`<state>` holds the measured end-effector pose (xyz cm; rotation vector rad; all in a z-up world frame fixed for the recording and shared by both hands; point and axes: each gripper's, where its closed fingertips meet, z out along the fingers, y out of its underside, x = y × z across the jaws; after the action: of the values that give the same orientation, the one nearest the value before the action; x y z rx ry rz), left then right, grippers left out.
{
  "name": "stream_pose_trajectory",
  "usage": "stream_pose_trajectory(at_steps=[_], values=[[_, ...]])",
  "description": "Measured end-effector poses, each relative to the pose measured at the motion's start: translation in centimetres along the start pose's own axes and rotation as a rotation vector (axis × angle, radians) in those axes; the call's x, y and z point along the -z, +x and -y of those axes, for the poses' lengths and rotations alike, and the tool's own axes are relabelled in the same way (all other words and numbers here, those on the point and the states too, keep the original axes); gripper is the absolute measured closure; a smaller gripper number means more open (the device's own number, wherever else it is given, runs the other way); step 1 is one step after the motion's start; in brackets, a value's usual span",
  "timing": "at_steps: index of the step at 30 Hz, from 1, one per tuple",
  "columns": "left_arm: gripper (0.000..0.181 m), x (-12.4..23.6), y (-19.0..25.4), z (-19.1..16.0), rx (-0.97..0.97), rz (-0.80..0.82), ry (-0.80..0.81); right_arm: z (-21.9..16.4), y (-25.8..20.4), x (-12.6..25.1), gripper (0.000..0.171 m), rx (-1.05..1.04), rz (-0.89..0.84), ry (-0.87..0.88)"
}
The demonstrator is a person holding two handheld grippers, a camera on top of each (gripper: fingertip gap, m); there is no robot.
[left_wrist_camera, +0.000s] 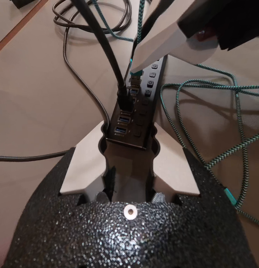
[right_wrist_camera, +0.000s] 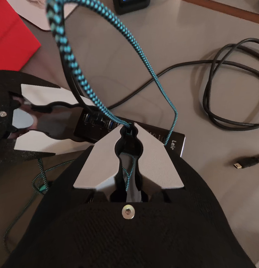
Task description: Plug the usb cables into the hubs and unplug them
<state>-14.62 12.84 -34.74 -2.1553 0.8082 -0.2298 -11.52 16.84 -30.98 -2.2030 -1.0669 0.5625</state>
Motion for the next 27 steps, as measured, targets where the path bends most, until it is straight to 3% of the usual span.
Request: stream_pose_trajectory(at_steps=[1, 8, 23, 24, 25, 27], values=[[0.121, 0.0, 0.1, 0.0, 0.001, 0.006, 0.0, -0.1, 0.1, 0.0, 0.166, -0.002, -0.019, -0.027], [0.122, 0.1, 0.3, 0.0, 0.004, 0.025, 0.007, -0.6, -0.2, -0.9, 0.166, 0.072, -0.162, -0.116], [0.119, 0.0, 0.6, 0.2, 0.005, 0.009, 0.051, -0.5, -0.3, -0.9, 0.165, 0.043, -0.044, 0.052], [0.119, 0.0, 0.6, 0.2, 0.009, 0.005, 0.057, -0.6, -0.5, -0.6, 0.162, 0.032, -0.008, 0.067], [0.12, 0.0, 0.6, 0.2, 0.015, 0.005, 0.058, -0.4, -0.8, 0.0, 0.147, 0.008, 0.048, 0.102], [0.122, 0.0, 0.6, 0.2, 0.004, 0.008, 0.057, 1.2, -0.9, 3.0, 0.136, 0.011, 0.128, 0.271]])
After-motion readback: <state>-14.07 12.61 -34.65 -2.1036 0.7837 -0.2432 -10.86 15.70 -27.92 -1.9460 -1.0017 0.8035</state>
